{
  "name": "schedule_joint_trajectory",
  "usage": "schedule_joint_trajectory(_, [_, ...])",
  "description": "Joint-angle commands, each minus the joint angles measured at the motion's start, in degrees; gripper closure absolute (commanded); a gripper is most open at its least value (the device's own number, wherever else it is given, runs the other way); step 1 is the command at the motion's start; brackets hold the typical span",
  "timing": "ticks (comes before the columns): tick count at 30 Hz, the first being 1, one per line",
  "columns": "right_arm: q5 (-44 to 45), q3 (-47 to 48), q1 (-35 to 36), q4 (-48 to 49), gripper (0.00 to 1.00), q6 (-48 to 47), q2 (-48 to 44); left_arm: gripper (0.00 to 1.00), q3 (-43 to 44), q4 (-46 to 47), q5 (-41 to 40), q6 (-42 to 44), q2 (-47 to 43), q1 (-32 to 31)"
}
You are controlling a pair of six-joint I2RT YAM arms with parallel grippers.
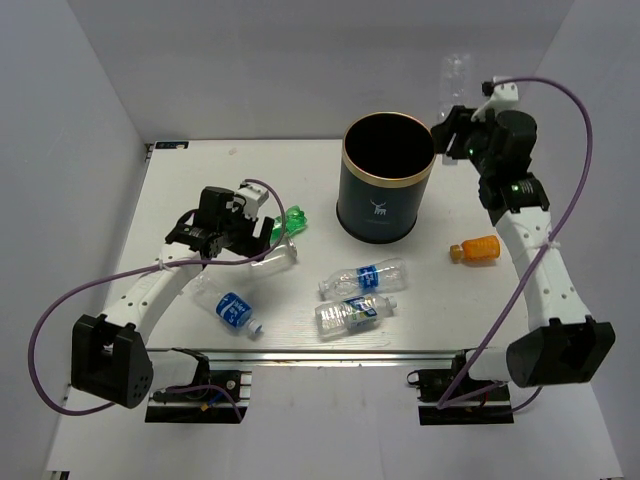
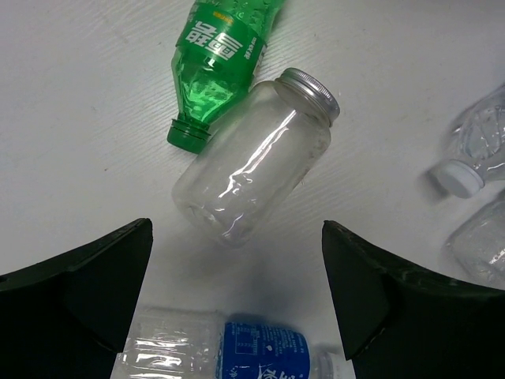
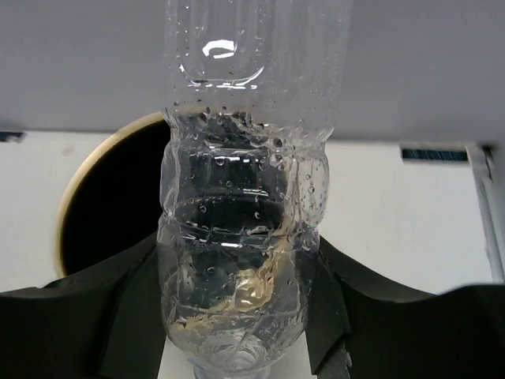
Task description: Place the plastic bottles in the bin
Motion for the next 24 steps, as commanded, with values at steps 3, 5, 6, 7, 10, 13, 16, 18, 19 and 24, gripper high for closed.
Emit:
schedule_joint_trajectory(3, [-15.6,13.3,0.4,5.3,0.86,1.1,9.0,0.02,0.3,-0.6,3.5,3.3,-0.6,-0.3])
schedule_joint_trajectory(5, [-17.0,15.9,1.0,5.0,0.86,2.4,16.3,0.01,-0.2,-0.1,3.5,3.3,0.0,-0.3])
schedule_joint_trajectory(6, [-17.8,19.5,1.0,4.8,0.85,2.9,17.7,0.01,-0.2,-0.1,3.5,3.3,0.0,-0.3])
schedule_joint_trajectory(7, [-18.0,20.2,1.5,4.8,0.83,3.9,21.5,0.01,-0.2,0.5,3.5,3.3,0.0,-0.3])
schedule_joint_trajectory(10, [-18.2,19.5,2.1,8.1,0.73,4.7,23.1,0.01,-0.2,1.1,2.2,3.3,0.0,-0.3])
schedule_joint_trajectory(13, [-17.4,15.3,2.7,12.4,0.66,4.7,23.8,0.01,-0.2,1.7,2.2,3.3,0.5,-0.3])
schedule_joint_trajectory(16, [-18.0,13.2,3.5,14.7,0.59,3.8,24.6,0.01,-0.7,2.2,1.7,3.3,1.1,-0.3])
schedule_joint_trajectory(18, [-18.3,11.6,4.2,16.0,0.52,3.5,23.7,0.01,-1.3,2.2,1.1,3.3,1.8,-0.8])
schedule_joint_trajectory(19, [-18.4,9.7,4.5,16.7,0.33,3.4,23.4,0.01,-1.3,2.2,0.4,3.3,2.3,-0.8])
schedule_joint_trajectory(24, [-19.2,8.6,5.7,15.3,0.1,2.2,22.4,0.01,-1.3,2.2,-0.9,2.8,3.5,-0.8])
